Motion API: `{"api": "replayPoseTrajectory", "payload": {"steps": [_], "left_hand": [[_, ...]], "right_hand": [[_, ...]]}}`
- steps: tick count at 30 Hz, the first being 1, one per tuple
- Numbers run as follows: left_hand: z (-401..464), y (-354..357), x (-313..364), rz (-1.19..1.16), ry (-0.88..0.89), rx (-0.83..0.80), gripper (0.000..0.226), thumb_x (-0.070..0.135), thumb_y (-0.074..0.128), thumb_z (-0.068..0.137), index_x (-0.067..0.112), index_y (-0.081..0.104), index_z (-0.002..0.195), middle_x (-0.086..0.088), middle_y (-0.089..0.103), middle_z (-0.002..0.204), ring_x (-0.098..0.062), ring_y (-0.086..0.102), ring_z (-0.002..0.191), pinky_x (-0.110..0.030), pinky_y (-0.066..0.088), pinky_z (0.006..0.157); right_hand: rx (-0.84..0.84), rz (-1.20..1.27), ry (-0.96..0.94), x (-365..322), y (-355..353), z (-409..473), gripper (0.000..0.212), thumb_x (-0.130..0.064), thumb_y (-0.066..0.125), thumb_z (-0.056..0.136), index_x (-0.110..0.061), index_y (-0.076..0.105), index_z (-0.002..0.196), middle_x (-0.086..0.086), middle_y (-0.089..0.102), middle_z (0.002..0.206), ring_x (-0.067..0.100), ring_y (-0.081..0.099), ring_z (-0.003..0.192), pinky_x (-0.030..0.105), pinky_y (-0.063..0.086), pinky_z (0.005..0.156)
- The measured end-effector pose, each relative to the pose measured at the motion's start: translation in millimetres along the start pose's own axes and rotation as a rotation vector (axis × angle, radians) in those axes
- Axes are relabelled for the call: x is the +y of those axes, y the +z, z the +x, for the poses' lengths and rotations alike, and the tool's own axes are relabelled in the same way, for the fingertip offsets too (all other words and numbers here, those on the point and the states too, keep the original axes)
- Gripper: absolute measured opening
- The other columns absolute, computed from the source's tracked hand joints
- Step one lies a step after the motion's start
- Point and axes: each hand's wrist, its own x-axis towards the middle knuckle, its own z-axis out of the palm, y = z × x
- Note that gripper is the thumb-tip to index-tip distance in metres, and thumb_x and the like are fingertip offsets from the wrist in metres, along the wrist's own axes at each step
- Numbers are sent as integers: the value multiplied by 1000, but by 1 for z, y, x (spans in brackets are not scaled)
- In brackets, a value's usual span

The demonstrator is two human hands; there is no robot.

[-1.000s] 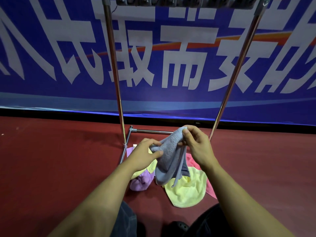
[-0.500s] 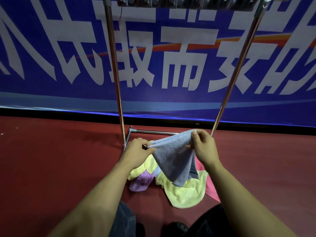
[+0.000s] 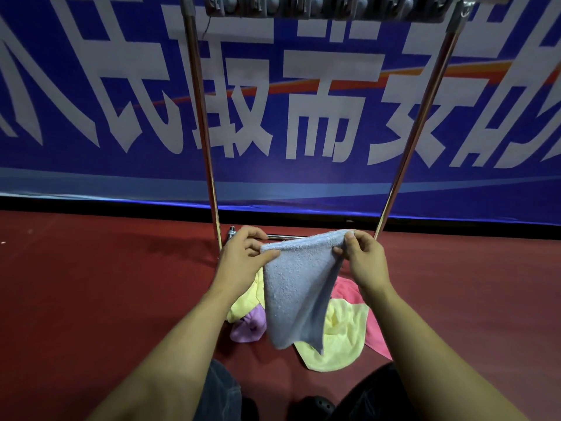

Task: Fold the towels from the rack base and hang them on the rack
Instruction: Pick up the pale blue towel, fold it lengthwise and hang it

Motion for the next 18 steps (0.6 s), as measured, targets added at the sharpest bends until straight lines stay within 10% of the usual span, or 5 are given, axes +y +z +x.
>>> {"api": "replayPoseTrajectory", "payload": {"steps": [7, 18], "left_hand": [[0, 0, 7, -29, 2, 6, 7, 8, 78, 86, 14, 78, 88, 10, 69, 70, 3, 57, 65, -10, 46, 67], [-13, 2, 4, 327, 99, -371, 36, 21, 75, 87, 48, 66, 109, 15, 56, 74, -1, 48, 62, -30, 47, 71]], "right_hand": [[3, -20, -25, 0, 0, 1, 22, -20, 53, 107, -6, 70, 105, 8, 71, 91, 4, 69, 71, 35, 55, 80], [1, -113, -37, 3, -4, 1, 27, -20, 52, 107, -22, 69, 86, 2, 71, 84, 18, 69, 84, 55, 57, 90]]}}
